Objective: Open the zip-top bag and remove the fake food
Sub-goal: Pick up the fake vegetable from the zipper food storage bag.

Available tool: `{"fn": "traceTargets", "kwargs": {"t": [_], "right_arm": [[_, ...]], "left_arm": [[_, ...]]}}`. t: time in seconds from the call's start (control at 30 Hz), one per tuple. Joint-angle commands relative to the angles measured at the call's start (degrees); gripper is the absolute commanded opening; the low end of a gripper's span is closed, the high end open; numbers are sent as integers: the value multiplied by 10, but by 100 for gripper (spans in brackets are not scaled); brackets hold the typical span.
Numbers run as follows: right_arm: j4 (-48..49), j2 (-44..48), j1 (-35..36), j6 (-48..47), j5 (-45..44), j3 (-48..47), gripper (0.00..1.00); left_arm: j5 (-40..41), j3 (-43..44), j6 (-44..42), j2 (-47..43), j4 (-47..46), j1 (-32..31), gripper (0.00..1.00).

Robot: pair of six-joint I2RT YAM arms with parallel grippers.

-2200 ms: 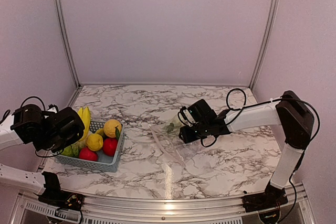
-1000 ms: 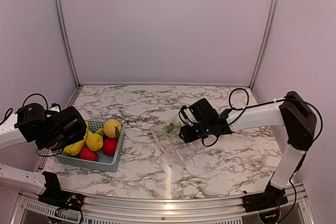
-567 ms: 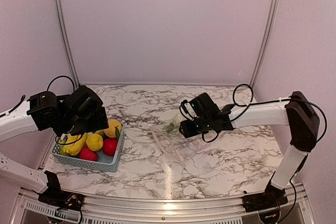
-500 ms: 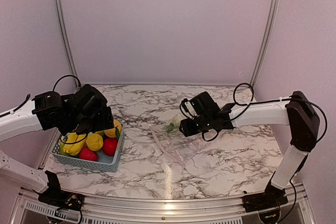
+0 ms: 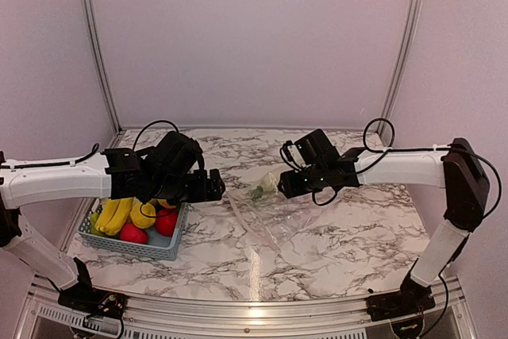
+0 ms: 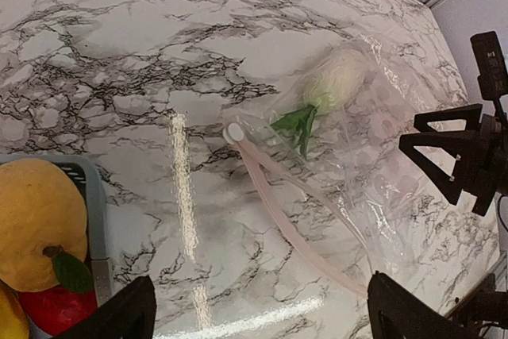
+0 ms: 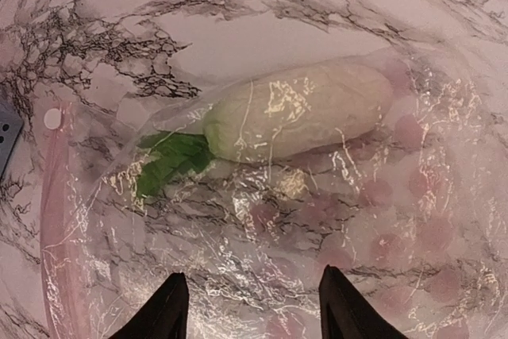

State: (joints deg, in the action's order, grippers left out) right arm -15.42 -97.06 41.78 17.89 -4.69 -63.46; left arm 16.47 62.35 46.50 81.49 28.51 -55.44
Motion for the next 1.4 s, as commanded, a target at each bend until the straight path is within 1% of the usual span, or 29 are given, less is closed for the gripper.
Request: {"fn": "traceTargets", "kwargs": {"t": [0.0, 0.13, 0.2, 0.27, 0.47, 0.9, 1.13, 1.37], "right_arm": [[-27, 28, 16, -11, 11, -27, 55], [-35, 30, 61, -19, 4, -36, 56], [-45, 24, 84, -20, -8, -44, 58], [-52, 16, 100, -16, -14, -50, 61], [-68, -7, 137, -4, -33, -64, 63], [-88, -67, 150, 8, -48, -95, 60], [-100, -75, 164, 17, -67, -107, 65], [-106, -86, 168, 24, -81, -110, 65]], "left_arm": [[-40, -15, -13, 15, -81, 4, 95], [-43, -22, -8, 19, -90, 12, 96], [-43, -28, -6, 17, -95, 15, 96], [-45, -35, -4, 10, -102, 17, 96], [-52, -54, 7, 0, -123, 19, 96], [-82, -87, 23, -2, -176, 19, 95], [-89, -98, 25, 1, -191, 19, 95], [-90, -107, 26, -3, -194, 19, 95]]}}
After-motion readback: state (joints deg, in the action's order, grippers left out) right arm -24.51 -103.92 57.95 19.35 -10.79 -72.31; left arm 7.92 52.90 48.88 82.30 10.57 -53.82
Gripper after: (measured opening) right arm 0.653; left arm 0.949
